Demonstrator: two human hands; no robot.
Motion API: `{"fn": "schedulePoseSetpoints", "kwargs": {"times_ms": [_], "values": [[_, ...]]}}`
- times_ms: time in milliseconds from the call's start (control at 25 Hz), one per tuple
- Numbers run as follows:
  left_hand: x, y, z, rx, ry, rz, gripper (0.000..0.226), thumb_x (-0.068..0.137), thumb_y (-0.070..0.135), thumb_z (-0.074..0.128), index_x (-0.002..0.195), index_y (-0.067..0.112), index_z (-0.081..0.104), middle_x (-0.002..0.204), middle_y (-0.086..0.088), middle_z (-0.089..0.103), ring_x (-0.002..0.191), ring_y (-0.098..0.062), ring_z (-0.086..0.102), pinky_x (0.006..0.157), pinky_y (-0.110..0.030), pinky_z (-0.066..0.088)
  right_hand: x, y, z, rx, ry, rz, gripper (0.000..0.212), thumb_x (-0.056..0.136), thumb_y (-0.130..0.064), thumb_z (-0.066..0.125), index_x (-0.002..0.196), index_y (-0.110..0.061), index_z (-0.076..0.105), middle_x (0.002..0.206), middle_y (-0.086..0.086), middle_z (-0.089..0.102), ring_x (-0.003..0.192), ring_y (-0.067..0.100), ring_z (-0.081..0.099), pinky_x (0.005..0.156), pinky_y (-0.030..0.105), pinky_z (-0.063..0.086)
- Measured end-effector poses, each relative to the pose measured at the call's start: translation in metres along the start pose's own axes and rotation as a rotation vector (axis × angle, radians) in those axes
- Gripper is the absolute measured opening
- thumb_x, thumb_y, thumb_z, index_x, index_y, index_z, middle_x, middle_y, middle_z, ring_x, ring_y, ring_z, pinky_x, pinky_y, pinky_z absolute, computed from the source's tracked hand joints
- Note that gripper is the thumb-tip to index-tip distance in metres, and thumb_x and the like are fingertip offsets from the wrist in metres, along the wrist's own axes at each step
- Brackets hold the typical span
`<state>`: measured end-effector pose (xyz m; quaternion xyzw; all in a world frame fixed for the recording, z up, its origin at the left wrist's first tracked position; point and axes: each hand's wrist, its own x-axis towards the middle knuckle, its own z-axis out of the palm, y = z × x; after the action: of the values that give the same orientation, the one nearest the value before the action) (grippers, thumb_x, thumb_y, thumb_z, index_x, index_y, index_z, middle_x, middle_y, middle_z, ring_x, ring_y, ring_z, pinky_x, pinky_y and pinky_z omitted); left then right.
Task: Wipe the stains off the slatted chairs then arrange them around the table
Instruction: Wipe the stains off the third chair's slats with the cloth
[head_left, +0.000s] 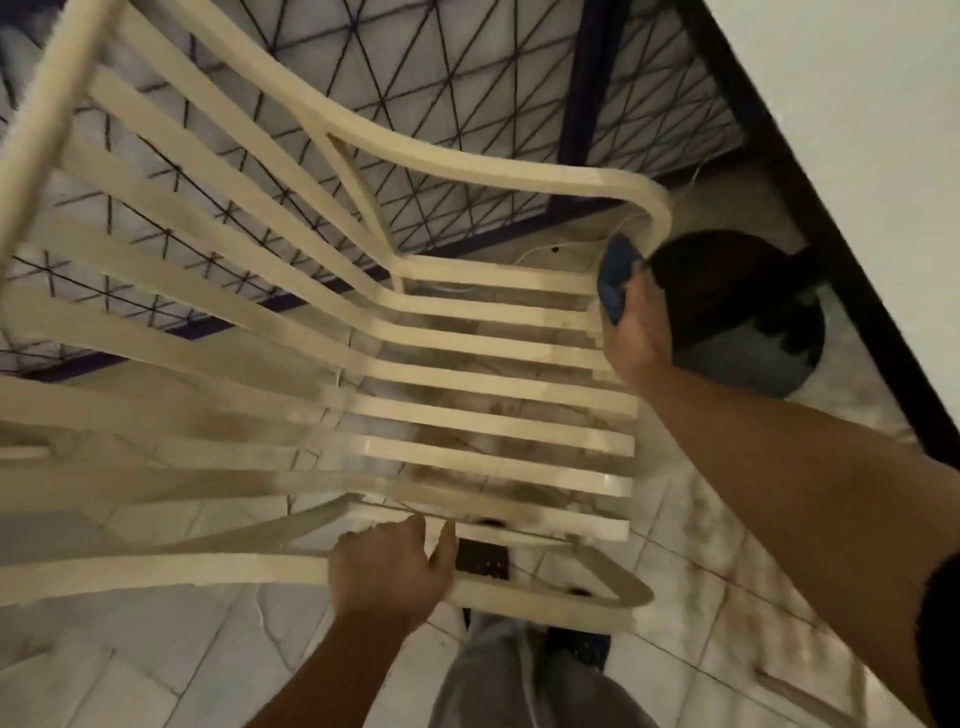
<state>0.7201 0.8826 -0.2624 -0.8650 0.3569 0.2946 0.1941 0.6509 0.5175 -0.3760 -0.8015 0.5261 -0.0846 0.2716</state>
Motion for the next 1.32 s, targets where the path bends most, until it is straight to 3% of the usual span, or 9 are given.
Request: {"fn": "schedulePoseSetpoints", "kwargs": {"times_ms": [120, 280, 520, 640, 760, 880, 1000, 1120, 1320], "values": [[0.009, 0.0, 0.001, -0.022, -0.009, -0.008, 0.07, 0.093, 0.075, 0.016, 0.086, 0.025, 0.066, 0.068, 0.008, 0.06, 0.063, -0.011, 0.056, 0.067, -0.029, 0.047, 0.008, -0.009, 0.057, -0.209, -0.279, -0.073, 0.071, 0.099, -0.016, 0.057, 0.158, -0.005, 0.02, 0.166, 0.02, 0.018, 0.152, 0.038, 0.019, 0.123, 0.049, 0.019], [0.013, 0.0, 0.005, -0.034, -0.027, -0.008, 0.068, 0.095, 0.072, 0.021, 0.088, 0.023, 0.068, 0.074, 0.007, 0.062, 0.069, -0.013, 0.06, 0.073, -0.03, 0.052, -0.066, -0.025, 0.11, -0.243, -0.297, -0.209, 0.076, 0.097, -0.008, 0.055, 0.159, 0.0, 0.014, 0.169, 0.015, 0.009, 0.157, 0.031, 0.005, 0.128, 0.043, 0.0], [0.013, 0.001, -0.001, -0.089, -0.05, -0.063, 0.067, 0.097, 0.07, 0.021, 0.093, 0.023, 0.068, 0.073, 0.007, 0.055, 0.072, -0.015, 0.059, 0.068, -0.03, 0.045, -0.167, -0.063, 0.127, 0.291, -0.637, 0.005, 0.044, 0.1, -0.035, 0.061, 0.138, -0.015, 0.052, 0.127, 0.001, 0.06, 0.118, 0.012, 0.054, 0.098, 0.033, 0.043], [0.013, 0.002, -0.001, -0.107, -0.002, -0.091, 0.079, 0.095, 0.075, 0.009, 0.088, 0.025, 0.069, 0.07, 0.01, 0.059, 0.067, -0.011, 0.06, 0.073, -0.03, 0.052, -0.169, -0.056, 0.094, 0.584, -0.592, 0.047, 0.018, 0.101, -0.023, 0.063, 0.117, -0.021, 0.055, 0.097, 0.002, 0.068, 0.081, 0.003, 0.065, 0.073, 0.029, 0.049], [0.012, 0.003, -0.001, -0.121, 0.008, -0.073, 0.082, 0.094, 0.076, 0.005, 0.085, 0.025, 0.069, 0.066, 0.01, 0.057, 0.062, -0.009, 0.057, 0.073, -0.031, 0.054, -0.138, -0.044, 0.038, 0.905, -0.299, 0.305, 0.027, 0.103, -0.035, 0.058, 0.128, -0.023, 0.056, 0.103, -0.007, 0.07, 0.091, 0.009, 0.067, 0.082, 0.031, 0.056], [0.011, 0.003, -0.003, -0.111, 0.026, -0.058, 0.081, 0.095, 0.075, 0.007, 0.086, 0.025, 0.069, 0.067, 0.01, 0.058, 0.062, -0.007, 0.057, 0.07, -0.028, 0.052, -0.095, -0.023, -0.006, 0.628, 0.019, 0.347, 0.054, 0.095, -0.057, 0.055, 0.128, -0.015, 0.059, 0.107, -0.004, 0.067, 0.1, 0.018, 0.066, 0.095, 0.039, 0.053], [0.012, 0.001, -0.002, -0.098, 0.026, -0.047, 0.076, 0.096, 0.073, 0.01, 0.087, 0.025, 0.068, 0.069, 0.01, 0.059, 0.063, -0.007, 0.057, 0.071, -0.029, 0.051, -0.056, 0.004, -0.003, 0.48, 0.19, 0.216, 0.049, 0.104, -0.036, 0.049, 0.151, -0.02, 0.044, 0.149, 0.006, 0.051, 0.139, 0.019, 0.046, 0.116, 0.036, 0.037], [0.012, 0.001, 0.0, -0.096, 0.013, -0.05, 0.072, 0.097, 0.07, 0.014, 0.09, 0.024, 0.069, 0.073, 0.009, 0.062, 0.066, -0.008, 0.059, 0.077, -0.032, 0.051, -0.033, 0.013, 0.05, 0.072, -0.01, 0.032, 0.063, 0.099, -0.011, 0.052, 0.159, -0.012, 0.029, 0.166, 0.015, 0.026, 0.154, 0.029, 0.019, 0.126, 0.05, 0.015], [0.016, 0.002, 0.002, -0.076, -0.009, -0.042, 0.066, 0.097, 0.066, 0.019, 0.087, 0.023, 0.067, 0.073, 0.007, 0.062, 0.067, -0.01, 0.059, 0.079, -0.034, 0.049, -0.065, -0.066, 0.144, -0.293, -0.399, -0.232, 0.076, 0.1, -0.021, 0.054, 0.162, -0.024, 0.012, 0.171, 0.005, 0.001, 0.157, 0.026, -0.007, 0.126, 0.051, -0.005]]}}
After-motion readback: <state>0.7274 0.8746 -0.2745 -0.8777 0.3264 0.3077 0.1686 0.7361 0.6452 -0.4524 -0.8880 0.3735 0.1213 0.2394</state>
